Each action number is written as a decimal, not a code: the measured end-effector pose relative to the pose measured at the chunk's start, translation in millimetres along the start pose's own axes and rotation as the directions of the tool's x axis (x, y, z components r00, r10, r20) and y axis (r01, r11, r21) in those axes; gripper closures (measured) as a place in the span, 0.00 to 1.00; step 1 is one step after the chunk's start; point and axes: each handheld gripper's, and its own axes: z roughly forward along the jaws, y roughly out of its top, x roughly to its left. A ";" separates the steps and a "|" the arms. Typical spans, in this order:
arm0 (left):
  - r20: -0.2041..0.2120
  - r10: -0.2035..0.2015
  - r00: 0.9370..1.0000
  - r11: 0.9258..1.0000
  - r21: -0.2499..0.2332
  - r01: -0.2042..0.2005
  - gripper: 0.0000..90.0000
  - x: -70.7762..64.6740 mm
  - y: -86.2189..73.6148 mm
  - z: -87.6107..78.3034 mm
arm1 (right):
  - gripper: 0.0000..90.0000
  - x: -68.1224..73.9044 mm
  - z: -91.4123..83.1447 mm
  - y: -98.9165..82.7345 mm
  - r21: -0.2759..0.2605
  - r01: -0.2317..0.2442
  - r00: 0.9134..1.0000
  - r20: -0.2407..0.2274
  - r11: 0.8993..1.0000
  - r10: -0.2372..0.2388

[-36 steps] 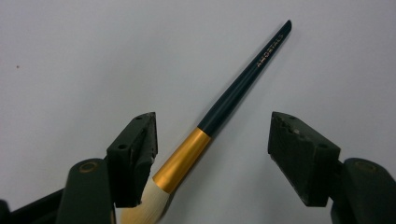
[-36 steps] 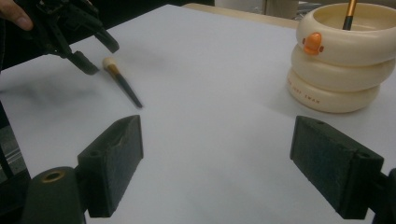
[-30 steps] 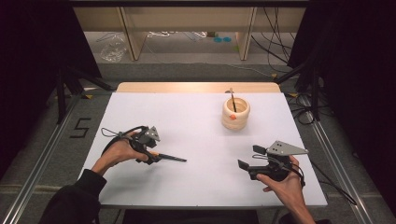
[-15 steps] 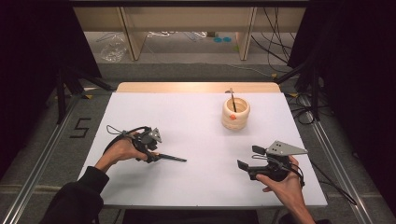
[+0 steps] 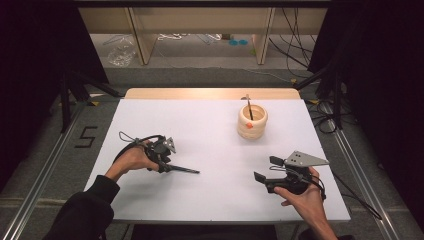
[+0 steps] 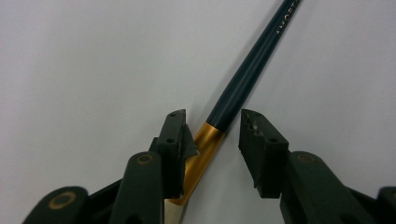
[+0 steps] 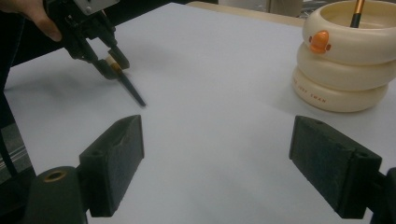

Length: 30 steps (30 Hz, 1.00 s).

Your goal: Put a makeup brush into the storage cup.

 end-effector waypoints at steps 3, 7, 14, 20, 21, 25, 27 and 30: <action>0.006 -0.011 1.000 1.000 -0.001 0.011 0.72 -0.2 -0.1 1.6 | 0.21 0.0 0.1 0.0 0.000 -0.001 1.000 -0.001 1.000 0.001; 0.024 0.013 1.000 0.999 0.041 -0.014 0.76 -1.1 0.2 2.7 | 0.21 0.2 0.2 0.0 0.002 -0.001 1.000 -0.003 1.000 0.001; 0.052 0.023 0.998 0.998 0.061 -0.026 0.82 -1.6 0.8 3.4 | 0.21 0.3 0.3 0.1 0.002 -0.002 1.000 -0.006 1.000 0.002; 0.048 0.007 0.999 0.997 0.076 -0.011 0.83 -2.9 2.2 3.4 | 0.21 0.6 -0.5 0.5 0.015 0.003 1.000 0.005 1.000 -0.004; 0.049 0.006 0.999 0.997 0.082 -0.010 0.83 -3.1 2.8 3.5 | 0.21 0.2 -0.5 0.6 0.009 0.012 1.000 0.006 1.000 -0.012; 0.043 0.018 0.999 0.993 0.115 -0.022 0.84 -4.3 7.5 4.0 | 0.21 0.6 -0.7 0.6 0.014 0.005 1.000 0.003 1.000 -0.005; 0.042 0.017 0.999 0.992 0.121 -0.022 0.84 -4.4 8.7 4.5 | 0.21 0.6 -0.7 0.6 0.014 0.005 1.000 0.002 1.000 -0.005; 0.040 0.017 0.999 0.991 0.129 -0.022 0.85 -4.8 10.0 4.9 | 0.22 0.5 -0.7 0.6 0.013 0.007 1.000 0.003 1.000 -0.007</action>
